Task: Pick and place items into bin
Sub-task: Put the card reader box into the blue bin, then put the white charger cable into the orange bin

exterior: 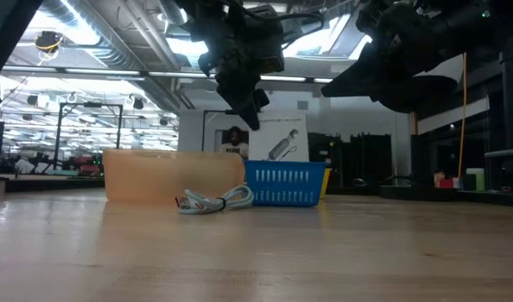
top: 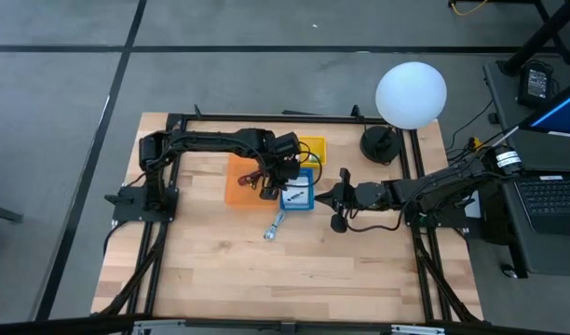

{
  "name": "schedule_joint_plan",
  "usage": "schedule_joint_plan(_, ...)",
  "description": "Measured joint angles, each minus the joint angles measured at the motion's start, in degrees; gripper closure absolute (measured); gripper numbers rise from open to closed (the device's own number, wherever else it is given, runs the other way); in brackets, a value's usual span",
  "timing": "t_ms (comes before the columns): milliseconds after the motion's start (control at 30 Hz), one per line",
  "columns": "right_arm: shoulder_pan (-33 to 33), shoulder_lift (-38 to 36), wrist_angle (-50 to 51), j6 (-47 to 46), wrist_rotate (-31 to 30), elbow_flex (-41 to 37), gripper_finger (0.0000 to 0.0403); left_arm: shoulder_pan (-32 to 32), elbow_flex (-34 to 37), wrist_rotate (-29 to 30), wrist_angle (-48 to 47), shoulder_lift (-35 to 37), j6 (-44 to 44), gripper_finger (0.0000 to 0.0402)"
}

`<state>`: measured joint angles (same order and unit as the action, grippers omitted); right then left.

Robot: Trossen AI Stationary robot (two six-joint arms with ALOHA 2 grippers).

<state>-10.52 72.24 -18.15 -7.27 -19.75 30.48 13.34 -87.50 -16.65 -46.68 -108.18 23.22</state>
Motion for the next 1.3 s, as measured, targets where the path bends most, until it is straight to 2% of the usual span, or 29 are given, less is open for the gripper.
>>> schedule_joint_plan(167, 0.0, 0.0, 0.0, 0.0, 0.0, 0.0, 0.0403, -0.8, 0.0, 4.8, 0.2, 0.0, 0.0, 0.0282)
schedule_joint_plan(333, 0.0, 0.0, 0.0, 0.0, 0.0, 0.0, 0.0403, -1.0, 0.0, 5.8, 0.9, 0.0, 0.7, 0.026)
schedule_joint_plan(567, 0.0, 0.0, 0.0, 0.0, 0.0, 0.0, 0.0403, -1.0, 0.0, 15.5, 2.2, 0.0, 3.5, 0.0254)
schedule_joint_plan(700, 0.0, 0.0, 0.5, 0.0, 0.0, 0.0, 0.0403, -1.0, 0.0, 18.9, 2.2, 0.0, 5.4, 0.0254)
schedule_joint_plan(1000, 0.0, 0.0, 0.7, 0.3, 0.0, 0.0, 0.0403, -1.3, -1.0, 19.6, -1.1, 3.1, 5.9, 0.0262)
schedule_joint_plan(1300, 0.0, 0.0, 0.8, 0.3, 0.0, 0.0, 0.0403, -2.5, -1.0, 19.5, -7.1, 11.3, -0.5, 0.0281)
